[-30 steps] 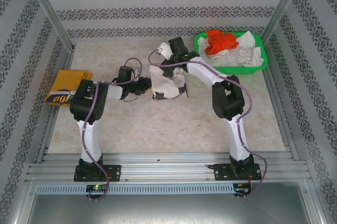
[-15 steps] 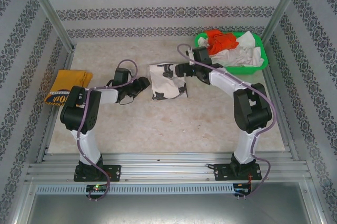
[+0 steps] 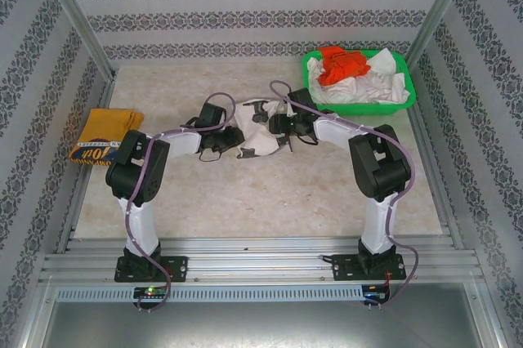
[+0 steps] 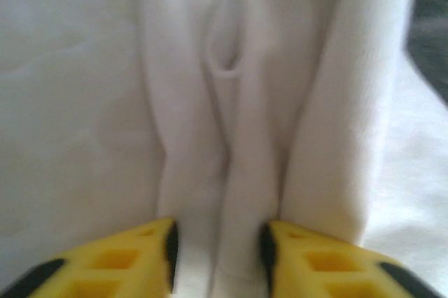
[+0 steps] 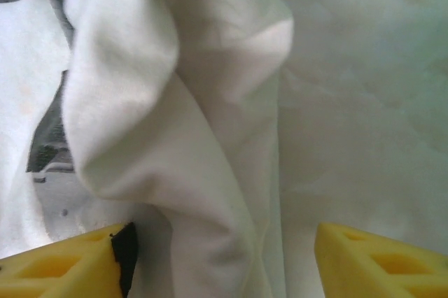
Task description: Fold and stack the t-shirts
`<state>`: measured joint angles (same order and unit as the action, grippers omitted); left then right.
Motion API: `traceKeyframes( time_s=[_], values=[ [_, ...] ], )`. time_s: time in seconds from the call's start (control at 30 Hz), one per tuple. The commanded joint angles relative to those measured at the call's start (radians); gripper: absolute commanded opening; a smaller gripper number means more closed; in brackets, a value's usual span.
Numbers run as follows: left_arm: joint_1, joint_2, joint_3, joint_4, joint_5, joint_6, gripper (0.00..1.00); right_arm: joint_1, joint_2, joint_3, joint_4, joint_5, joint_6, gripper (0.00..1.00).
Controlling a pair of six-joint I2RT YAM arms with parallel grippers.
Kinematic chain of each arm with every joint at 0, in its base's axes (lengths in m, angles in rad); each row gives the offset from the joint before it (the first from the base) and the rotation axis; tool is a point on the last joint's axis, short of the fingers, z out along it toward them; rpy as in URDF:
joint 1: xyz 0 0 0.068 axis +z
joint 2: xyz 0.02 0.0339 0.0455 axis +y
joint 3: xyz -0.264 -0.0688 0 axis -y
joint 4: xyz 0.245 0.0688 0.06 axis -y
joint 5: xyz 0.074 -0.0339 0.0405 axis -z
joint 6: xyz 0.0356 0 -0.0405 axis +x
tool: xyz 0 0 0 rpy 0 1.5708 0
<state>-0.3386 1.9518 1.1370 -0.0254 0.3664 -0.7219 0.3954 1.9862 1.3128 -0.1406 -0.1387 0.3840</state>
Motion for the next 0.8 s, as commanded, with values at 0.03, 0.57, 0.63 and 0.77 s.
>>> traceKeyframes(
  time_s=[0.03,0.57,0.63,0.77],
  values=[
    [0.007,-0.016,-0.028,-0.116,-0.08,0.032,0.24,0.01,0.012,-0.024,0.002,-0.016,0.066,0.62],
    [0.015,-0.099,-0.21,-0.008,0.038,0.056,0.08,0.069,-0.115,-0.228,0.012,-0.114,0.211,0.46],
    [0.016,-0.142,-0.25,-0.014,0.025,0.061,0.09,0.089,-0.159,-0.263,0.014,-0.094,0.22,0.47],
    [0.015,-0.251,-0.29,-0.1,-0.049,0.098,0.14,0.097,-0.25,-0.305,0.037,-0.061,0.216,0.63]
  ],
)
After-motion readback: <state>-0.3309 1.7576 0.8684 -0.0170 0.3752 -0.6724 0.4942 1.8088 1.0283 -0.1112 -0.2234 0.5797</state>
